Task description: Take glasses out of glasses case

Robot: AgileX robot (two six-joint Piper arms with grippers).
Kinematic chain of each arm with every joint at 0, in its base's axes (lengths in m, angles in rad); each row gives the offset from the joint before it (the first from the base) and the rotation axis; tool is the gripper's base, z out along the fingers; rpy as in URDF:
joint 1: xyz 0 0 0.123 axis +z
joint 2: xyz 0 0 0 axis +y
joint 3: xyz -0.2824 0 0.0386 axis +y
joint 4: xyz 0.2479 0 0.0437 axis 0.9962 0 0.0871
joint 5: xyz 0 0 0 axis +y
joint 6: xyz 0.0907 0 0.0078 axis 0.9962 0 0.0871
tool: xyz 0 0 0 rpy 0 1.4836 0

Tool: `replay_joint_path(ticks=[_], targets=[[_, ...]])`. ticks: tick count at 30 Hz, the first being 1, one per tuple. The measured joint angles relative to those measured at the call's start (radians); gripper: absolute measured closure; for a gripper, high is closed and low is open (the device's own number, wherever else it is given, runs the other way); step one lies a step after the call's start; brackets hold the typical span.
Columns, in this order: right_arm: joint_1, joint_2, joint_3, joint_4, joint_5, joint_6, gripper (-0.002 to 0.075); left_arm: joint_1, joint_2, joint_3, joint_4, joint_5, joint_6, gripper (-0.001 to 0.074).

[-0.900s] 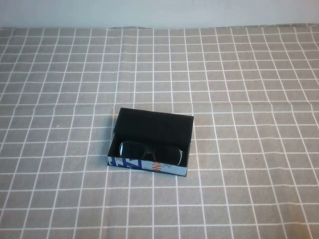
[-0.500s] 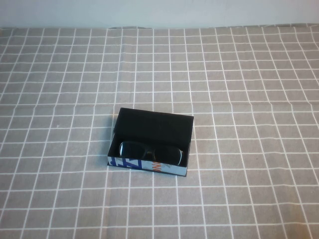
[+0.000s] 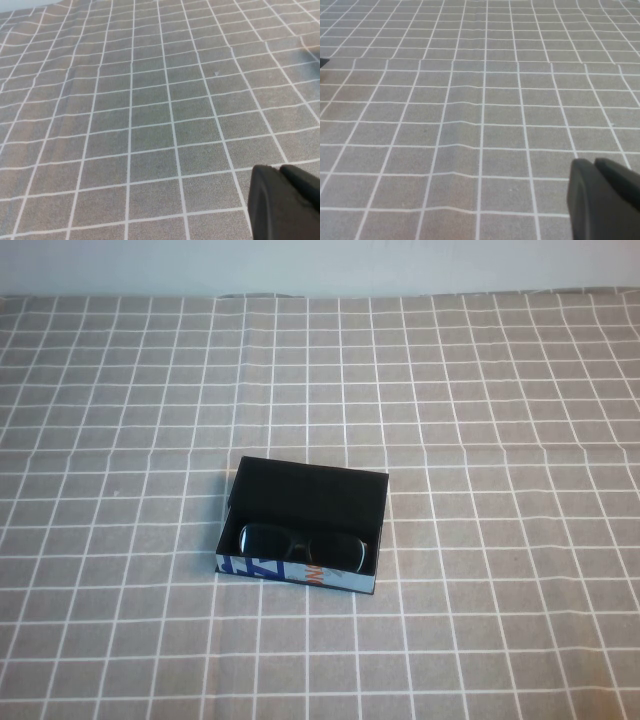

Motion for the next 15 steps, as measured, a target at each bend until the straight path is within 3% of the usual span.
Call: replay_joint_path(ticks=[9,15], targets=[[0.0,0.0,0.0,0.024,-0.002,0.0,0.0743,0.0,0.0,0.0,0.0,0.0,0.0,0.0739],[0.0,0.0,0.0,0.325,-0.093,0.0,0.0743,0.0,0.0,0.0,0.0,0.0,0.0,0.074]])
